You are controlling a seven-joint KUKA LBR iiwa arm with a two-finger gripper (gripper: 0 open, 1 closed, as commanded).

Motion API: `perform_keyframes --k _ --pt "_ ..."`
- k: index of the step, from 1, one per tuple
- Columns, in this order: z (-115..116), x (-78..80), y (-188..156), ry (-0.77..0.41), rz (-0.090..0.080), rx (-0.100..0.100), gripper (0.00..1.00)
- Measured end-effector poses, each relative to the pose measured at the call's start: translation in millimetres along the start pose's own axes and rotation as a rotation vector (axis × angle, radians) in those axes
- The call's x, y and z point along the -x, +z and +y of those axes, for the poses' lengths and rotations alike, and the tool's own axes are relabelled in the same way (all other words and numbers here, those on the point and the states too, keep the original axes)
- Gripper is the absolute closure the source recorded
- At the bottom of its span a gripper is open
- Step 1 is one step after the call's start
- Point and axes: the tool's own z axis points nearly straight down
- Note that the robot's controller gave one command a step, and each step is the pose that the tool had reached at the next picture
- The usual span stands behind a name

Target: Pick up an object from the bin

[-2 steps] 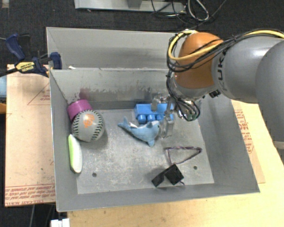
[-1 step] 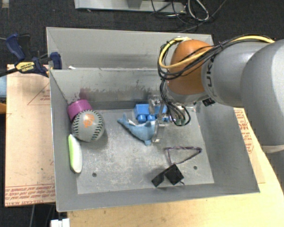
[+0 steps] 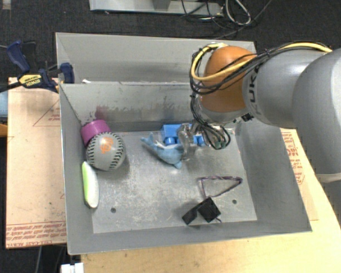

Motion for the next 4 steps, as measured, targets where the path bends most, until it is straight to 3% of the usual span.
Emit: perform_keyframes --k 3,4 --pt "0.3 -1.8 -4.6 0.0 0.005 0.0 1.0" --pt "0.7 -2.8 -21.9 0.0 0.008 0.001 1.0"
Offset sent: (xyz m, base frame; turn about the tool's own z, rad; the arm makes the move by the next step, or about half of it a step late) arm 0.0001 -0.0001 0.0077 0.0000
